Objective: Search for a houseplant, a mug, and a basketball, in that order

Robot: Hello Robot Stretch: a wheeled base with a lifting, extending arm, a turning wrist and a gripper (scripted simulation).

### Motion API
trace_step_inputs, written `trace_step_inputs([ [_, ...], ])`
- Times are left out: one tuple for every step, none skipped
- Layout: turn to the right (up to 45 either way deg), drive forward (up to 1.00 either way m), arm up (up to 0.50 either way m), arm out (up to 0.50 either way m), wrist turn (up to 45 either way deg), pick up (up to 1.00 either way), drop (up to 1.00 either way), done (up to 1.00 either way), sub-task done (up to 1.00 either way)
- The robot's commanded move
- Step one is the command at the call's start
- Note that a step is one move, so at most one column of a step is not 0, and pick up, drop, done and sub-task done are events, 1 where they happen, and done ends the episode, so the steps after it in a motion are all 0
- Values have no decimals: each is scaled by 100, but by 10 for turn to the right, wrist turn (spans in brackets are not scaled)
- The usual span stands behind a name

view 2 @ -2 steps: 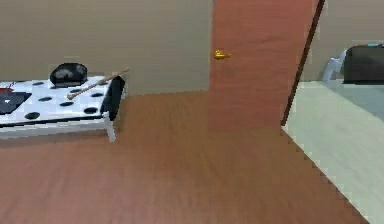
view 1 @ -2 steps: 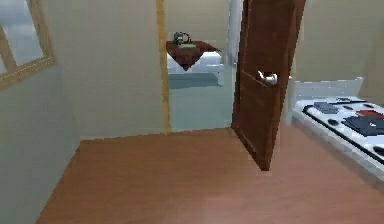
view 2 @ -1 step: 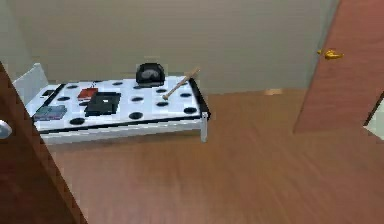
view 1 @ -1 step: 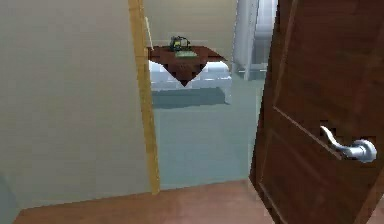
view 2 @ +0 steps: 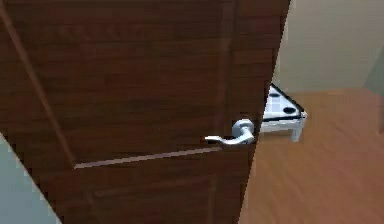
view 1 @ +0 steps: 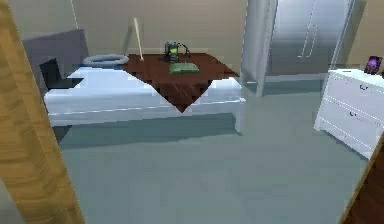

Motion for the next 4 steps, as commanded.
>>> trace_step_inputs([
  [0, 55, 0, 0, 0, 0, 0, 0, 0],
  [450, 0, 0, 0, 0, 0, 0, 0, 0],
  [0, 45, 0, 0, 0, 0, 0, 0, 0],
  [300, 0, 0, 0, 0, 0, 0, 0, 0],
])
